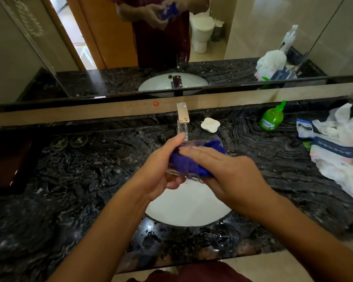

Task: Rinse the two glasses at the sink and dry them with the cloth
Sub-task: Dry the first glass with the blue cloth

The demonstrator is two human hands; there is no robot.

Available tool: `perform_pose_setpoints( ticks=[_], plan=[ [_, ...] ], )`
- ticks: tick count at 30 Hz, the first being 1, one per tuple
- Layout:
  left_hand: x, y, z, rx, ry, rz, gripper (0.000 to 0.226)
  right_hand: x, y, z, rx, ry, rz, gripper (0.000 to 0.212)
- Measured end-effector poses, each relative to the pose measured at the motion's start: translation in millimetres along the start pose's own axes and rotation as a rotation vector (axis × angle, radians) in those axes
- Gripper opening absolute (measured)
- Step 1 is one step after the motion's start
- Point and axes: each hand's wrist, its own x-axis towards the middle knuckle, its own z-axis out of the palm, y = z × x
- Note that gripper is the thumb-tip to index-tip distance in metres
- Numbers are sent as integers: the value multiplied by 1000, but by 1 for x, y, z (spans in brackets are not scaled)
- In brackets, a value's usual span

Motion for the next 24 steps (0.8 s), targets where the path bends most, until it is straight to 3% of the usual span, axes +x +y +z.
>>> perform_pose_setpoints(
  ticks=[6,10,12,15,17,19,22,24],
  plan=[
    [1,-2,7,207,116,204,36,4,-6,9,402,29,252,42],
    [1,0,1,337,127,425,30,12,-11,5,970,91,673,18],
    [1,2,-4,343,130,518,34,13,-11,2,1239,128,844,28],
    [-1,9,-11,214,146,540,39,9,-5,-4,1513,187,896,36],
    [-2,11,-14,90,166,462,41,5,-4,-7,1462,249,853,32],
    [-4,9,-10,-3,170,350,50,3,-5,-10,1264,300,677,19],
    [-4,2,-2,-97,130,205,45,-5,-3,-4,626,217,306,38],
    [-4,0,-2,-49,167,218,39,-8,-2,5,293,106,181,47]
  ],
)
